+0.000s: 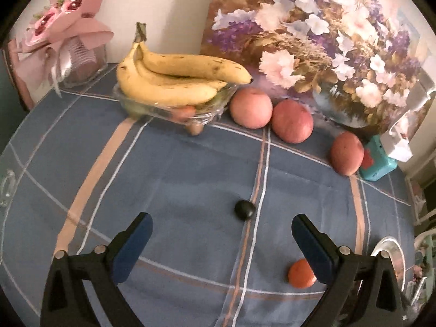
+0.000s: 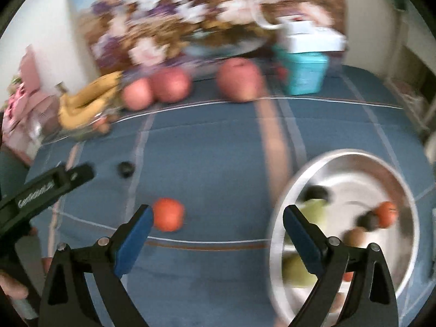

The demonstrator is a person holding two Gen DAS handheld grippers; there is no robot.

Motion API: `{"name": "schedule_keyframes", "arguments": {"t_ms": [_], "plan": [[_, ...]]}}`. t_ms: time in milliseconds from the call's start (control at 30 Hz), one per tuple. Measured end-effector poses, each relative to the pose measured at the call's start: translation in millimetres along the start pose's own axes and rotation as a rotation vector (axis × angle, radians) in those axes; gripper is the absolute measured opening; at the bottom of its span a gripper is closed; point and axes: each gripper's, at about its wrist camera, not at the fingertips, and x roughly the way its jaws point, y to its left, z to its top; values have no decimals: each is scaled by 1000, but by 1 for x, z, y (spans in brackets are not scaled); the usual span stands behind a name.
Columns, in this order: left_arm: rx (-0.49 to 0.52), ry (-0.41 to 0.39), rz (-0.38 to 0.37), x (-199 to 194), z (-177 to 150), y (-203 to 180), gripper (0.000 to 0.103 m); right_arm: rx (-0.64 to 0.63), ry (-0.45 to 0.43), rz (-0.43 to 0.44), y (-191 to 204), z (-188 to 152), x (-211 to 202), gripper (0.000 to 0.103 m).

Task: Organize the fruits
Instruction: 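Move both tools toward the dark plum and the orange on the cloth, then grasp the dark plum with the left tool while the right tool grasps the orange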

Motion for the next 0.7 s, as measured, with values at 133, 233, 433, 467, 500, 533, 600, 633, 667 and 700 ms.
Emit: {"name": "schedule_keyframes", "arguments": {"t_ms": [133, 233, 433, 467, 500, 533, 600, 633, 667, 700], "plan": [[19, 40, -79, 16, 4, -4, 103, -13, 41, 10, 19, -1, 20, 96], [53, 40, -98, 26, 4, -12, 103, -5, 72, 3, 22, -2, 35, 96], [115, 61, -82, 49, 4, -20, 101, 15, 105, 4, 22, -3, 51, 95], [118, 60, -84, 52, 4, -20, 99, 13, 109, 3, 23, -3, 55, 95], [121, 60, -86, 55, 5, -20, 92, 11, 113, 1, 24, -2, 57, 93], [122, 60, -88, 57, 6, -19, 89, 7, 116, 0, 27, -1, 61, 89], [121, 65, -92, 64, 7, -19, 82, -1, 121, -7, 30, 1, 67, 70], [119, 69, -103, 67, 8, -18, 81, -2, 124, -8, 30, 1, 69, 68], [116, 76, -110, 70, 8, -18, 74, -4, 129, -8, 31, 1, 71, 66], [109, 86, -114, 72, 7, -16, 64, -4, 133, -7, 32, 1, 73, 64]]}}
